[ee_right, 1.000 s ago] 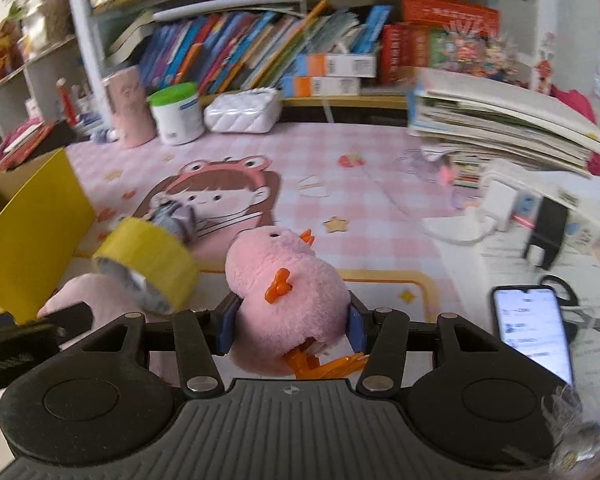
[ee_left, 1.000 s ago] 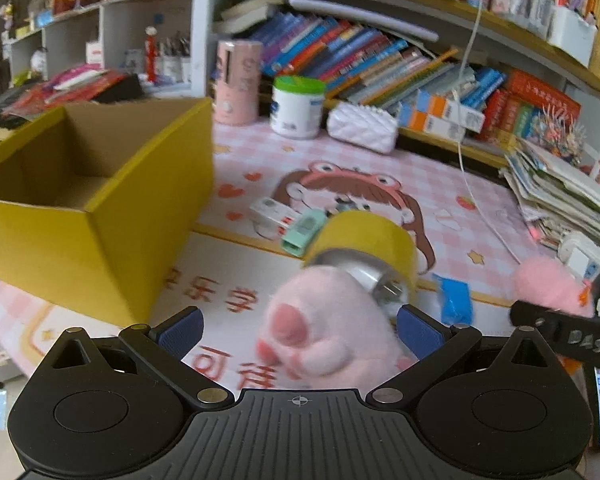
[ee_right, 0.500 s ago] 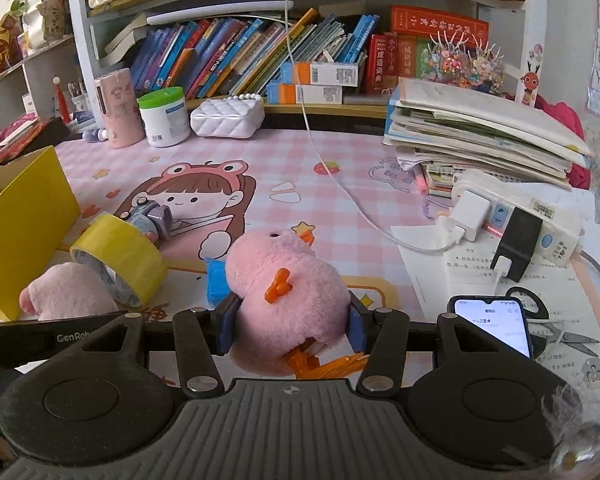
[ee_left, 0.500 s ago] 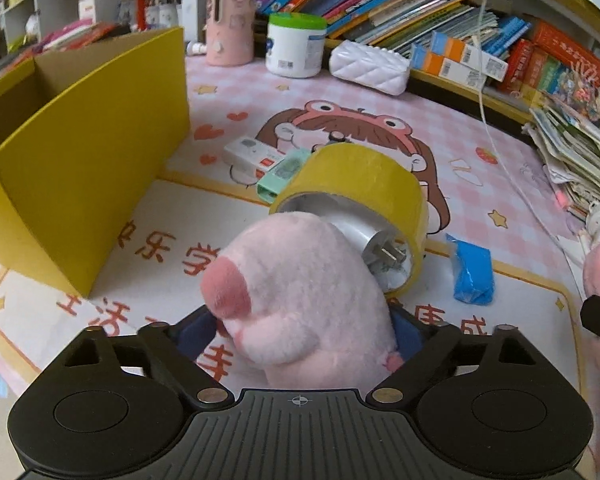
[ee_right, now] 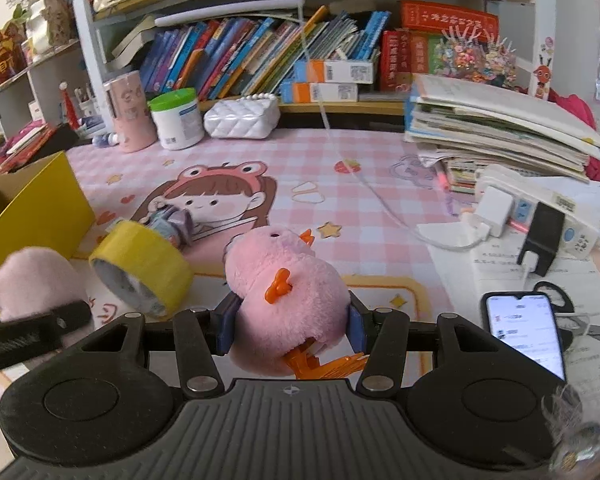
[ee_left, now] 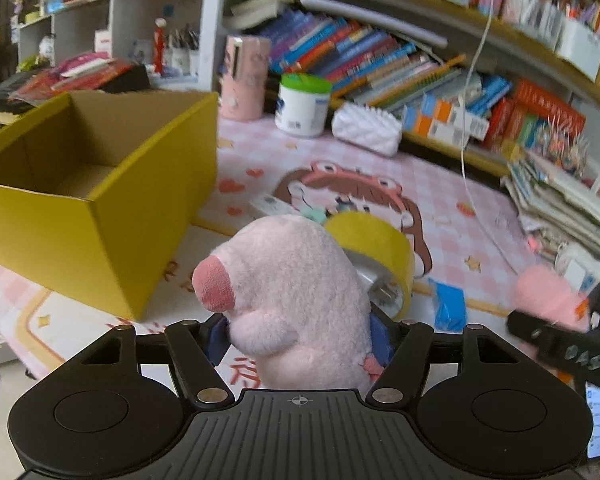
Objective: Organize objects
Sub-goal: 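Lift both held plushes and carry them over the yellow box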
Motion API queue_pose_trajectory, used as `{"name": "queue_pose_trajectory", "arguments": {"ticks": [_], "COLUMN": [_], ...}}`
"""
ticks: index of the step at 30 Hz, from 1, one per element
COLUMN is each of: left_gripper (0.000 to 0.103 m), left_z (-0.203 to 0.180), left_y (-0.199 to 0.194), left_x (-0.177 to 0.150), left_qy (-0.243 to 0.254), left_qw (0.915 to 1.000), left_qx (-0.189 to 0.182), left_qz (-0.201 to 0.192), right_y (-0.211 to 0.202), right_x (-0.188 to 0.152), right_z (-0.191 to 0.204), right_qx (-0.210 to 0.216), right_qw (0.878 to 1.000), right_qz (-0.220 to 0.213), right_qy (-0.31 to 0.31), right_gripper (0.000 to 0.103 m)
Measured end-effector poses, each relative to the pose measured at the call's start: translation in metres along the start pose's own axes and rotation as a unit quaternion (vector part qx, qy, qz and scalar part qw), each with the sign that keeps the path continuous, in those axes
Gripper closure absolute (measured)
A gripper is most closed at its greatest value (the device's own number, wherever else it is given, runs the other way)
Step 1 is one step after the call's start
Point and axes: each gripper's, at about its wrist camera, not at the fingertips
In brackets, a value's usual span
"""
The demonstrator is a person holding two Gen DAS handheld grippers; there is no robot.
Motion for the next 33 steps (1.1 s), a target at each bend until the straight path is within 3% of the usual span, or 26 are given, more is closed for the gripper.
{"name": "queue_pose_trajectory", "arguments": {"ticks": [14,33], "left_gripper": [0.037,0.037], "left_z": [0.044,0.185], "left_y": [-0.047,-0.115], "left_x": [-0.003,-0.021], "left_qy": [0.002,-0.020], "left_qw": [0.9980,0.9966], "left_qx": [-0.028,-0.018], "left_qz": [-0.057,-0.078], "right_y": [-0.022,-0.066], "right_x": [-0.010,-0.063], "right_z": [0.058,0.210], "right_qx": [0.011,0.030], "right_qw": [1.000,0.998], "right_qz": [-0.009,0.001], "right_qy": [-0.023,-0.053], "right_gripper": [0.054,0.054]}}
Point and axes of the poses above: each gripper's, at about its wrist camera, not at the fingertips, and y roughly the way its jaws point, z to its left, x to its top, and after that the axes turned 3 degrees about z, right-handed
